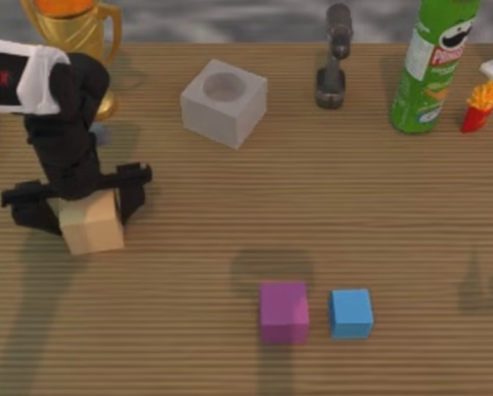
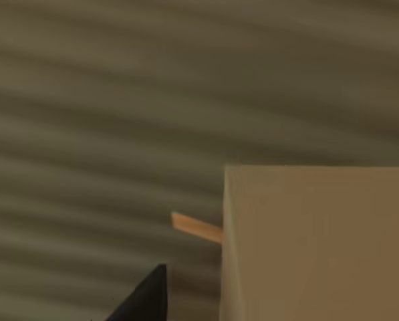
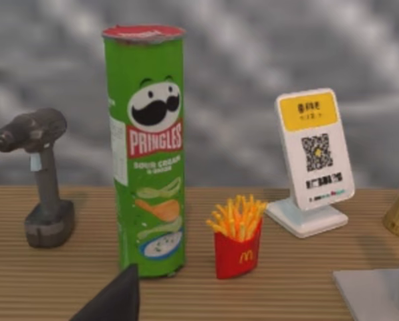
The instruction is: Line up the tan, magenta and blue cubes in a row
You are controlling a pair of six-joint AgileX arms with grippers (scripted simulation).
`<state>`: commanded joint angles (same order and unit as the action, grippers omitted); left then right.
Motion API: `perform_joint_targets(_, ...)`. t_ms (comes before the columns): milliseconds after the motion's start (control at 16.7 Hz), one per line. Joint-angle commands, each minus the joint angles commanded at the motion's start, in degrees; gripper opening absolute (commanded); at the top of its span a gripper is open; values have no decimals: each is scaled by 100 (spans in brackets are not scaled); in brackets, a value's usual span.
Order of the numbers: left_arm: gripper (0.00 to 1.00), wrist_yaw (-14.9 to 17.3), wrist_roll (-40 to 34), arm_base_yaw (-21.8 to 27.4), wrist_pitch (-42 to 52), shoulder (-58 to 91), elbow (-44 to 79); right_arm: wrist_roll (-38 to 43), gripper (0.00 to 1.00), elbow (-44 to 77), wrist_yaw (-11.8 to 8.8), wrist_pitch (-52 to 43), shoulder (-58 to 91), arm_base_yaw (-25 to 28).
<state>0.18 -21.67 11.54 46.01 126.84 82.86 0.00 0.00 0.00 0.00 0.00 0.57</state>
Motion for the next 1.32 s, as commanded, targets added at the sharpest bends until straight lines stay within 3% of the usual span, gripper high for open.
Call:
perform_joint_targets(480, 2, 0, 0, 0, 0, 0, 0, 0, 100, 0, 0, 0, 0, 0)
perform_joint_targets(1080, 0, -14, 13, -10, 41, -56, 23, 0, 100, 0, 0, 0, 0, 0)
perform_joint_targets(1320, 0, -21, -8, -67, 651, -294, 361, 0, 100, 0, 0, 0, 0, 0)
